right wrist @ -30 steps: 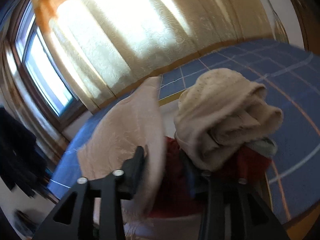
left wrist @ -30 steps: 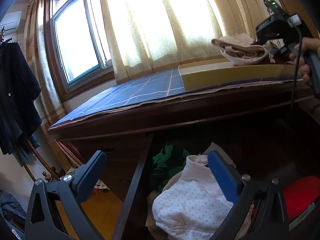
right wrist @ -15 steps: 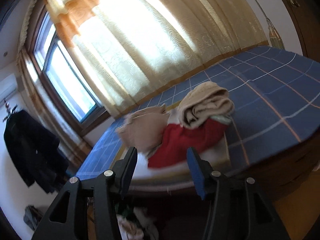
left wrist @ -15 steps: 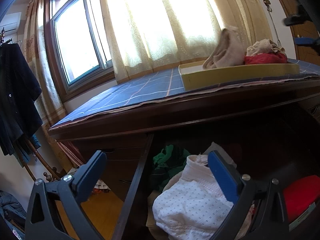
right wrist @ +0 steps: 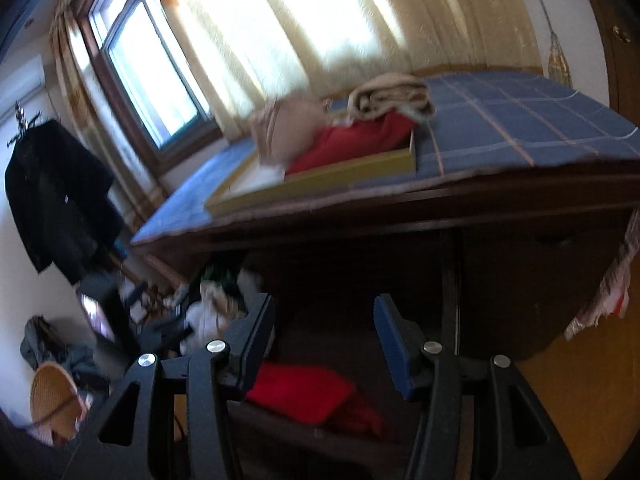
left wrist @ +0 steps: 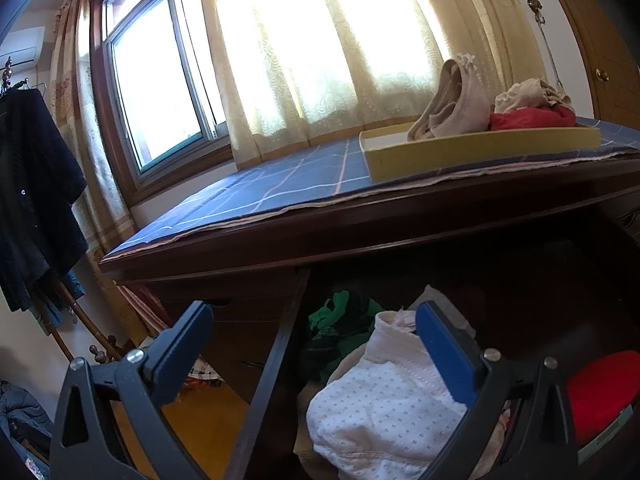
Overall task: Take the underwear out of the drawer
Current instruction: 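Move the right tool down into the drawer toward the red garment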
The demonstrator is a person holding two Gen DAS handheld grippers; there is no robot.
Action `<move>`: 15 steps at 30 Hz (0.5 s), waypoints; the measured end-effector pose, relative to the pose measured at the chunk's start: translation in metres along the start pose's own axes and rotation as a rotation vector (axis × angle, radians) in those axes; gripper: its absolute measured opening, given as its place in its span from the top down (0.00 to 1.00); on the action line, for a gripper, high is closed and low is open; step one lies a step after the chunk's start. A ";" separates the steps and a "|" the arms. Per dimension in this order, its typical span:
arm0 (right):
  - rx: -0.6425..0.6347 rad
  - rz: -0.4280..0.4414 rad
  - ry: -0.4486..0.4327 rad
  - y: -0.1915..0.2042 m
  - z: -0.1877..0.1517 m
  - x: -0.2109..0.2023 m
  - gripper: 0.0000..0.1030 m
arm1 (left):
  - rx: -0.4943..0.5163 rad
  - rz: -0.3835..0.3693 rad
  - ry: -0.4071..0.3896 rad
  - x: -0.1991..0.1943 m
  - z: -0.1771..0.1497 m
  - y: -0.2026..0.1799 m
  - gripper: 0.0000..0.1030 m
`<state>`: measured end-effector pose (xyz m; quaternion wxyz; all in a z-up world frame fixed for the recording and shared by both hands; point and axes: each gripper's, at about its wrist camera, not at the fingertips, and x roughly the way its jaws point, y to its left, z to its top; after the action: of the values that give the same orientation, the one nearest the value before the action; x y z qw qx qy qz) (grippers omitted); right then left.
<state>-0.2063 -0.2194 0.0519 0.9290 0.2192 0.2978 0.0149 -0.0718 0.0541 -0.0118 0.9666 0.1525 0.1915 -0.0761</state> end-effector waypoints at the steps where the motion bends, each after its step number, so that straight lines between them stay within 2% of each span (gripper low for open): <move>1: -0.021 -0.001 0.018 0.003 -0.006 -0.001 0.47 | 0.000 0.002 0.001 0.000 0.000 0.000 0.00; 7: -0.120 0.010 0.125 0.018 -0.019 0.025 0.47 | 0.000 0.004 -0.003 0.001 0.000 -0.001 0.00; 10: -0.119 0.062 0.194 0.024 -0.024 0.047 0.47 | -0.002 -0.001 -0.004 0.000 -0.001 0.000 0.00; 15: -0.118 0.168 0.401 0.028 -0.029 0.091 0.47 | -0.004 -0.003 -0.006 0.000 -0.001 0.001 0.00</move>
<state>-0.1454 -0.1678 -0.0073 0.8579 0.1813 0.4558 0.1530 -0.0720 0.0552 -0.0126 0.9673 0.1501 0.1892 -0.0776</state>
